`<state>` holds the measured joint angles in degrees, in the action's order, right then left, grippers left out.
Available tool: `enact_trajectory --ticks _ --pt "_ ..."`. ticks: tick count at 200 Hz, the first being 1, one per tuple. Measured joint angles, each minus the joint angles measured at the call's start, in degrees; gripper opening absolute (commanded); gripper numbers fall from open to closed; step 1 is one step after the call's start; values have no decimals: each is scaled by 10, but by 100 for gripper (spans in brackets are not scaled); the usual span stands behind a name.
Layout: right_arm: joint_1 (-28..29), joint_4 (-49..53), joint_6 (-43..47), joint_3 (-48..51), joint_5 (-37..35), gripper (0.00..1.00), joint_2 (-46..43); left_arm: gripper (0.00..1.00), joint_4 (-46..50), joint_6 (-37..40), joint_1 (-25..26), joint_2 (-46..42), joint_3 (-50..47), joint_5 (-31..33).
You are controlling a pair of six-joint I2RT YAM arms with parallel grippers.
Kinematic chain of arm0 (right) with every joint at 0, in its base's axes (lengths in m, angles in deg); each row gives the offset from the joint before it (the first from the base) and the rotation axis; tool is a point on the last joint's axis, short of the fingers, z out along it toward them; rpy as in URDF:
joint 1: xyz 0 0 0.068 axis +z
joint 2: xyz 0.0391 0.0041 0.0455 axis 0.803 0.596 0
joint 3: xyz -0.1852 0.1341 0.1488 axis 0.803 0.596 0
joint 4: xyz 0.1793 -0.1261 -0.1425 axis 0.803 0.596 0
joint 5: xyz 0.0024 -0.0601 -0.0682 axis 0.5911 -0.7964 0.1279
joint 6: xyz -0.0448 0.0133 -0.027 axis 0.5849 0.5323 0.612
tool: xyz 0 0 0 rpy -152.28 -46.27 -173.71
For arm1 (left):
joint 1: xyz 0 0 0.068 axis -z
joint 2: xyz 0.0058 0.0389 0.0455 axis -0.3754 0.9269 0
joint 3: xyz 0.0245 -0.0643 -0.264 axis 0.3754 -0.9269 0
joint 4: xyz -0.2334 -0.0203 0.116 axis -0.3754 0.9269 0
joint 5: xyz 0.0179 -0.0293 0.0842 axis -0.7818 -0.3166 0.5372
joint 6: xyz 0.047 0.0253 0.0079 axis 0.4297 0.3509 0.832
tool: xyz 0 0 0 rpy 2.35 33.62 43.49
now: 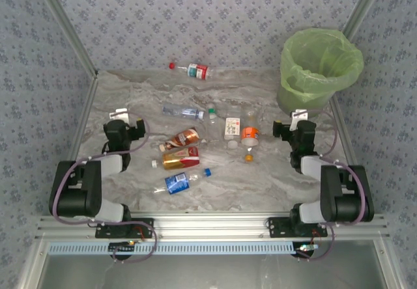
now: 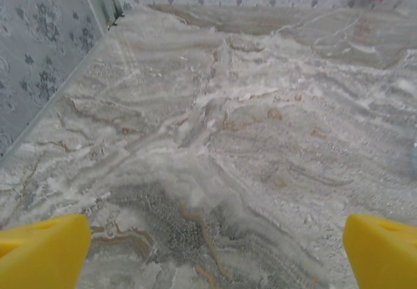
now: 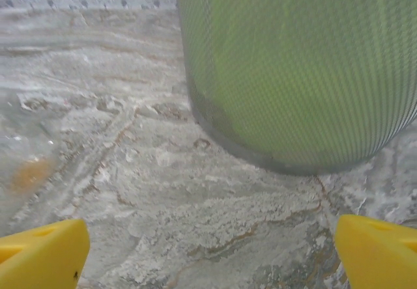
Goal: Put the plastic bottles in the bin
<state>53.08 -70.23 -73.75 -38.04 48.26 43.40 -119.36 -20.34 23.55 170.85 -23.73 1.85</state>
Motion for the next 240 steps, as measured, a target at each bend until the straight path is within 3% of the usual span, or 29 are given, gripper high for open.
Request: enact_trajectory --ticks 34,64,110,166,240 --pt "17 77 -1 -36 32 99 -61 99 63 -7 5 -56 8 3" --pt "69 158 -16 -83 59 99 -79 99 134 -52 36 -122 30 16" --pt "169 274 -101 -162 9 99 -70 99 234 -161 94 -186 74 40" --pt "196 421 -249 -261 -58 99 37 99 344 -279 94 -231 68 28" --pt "226 553 -299 -368 -88 98 161 99 476 -337 94 -258 68 -15"
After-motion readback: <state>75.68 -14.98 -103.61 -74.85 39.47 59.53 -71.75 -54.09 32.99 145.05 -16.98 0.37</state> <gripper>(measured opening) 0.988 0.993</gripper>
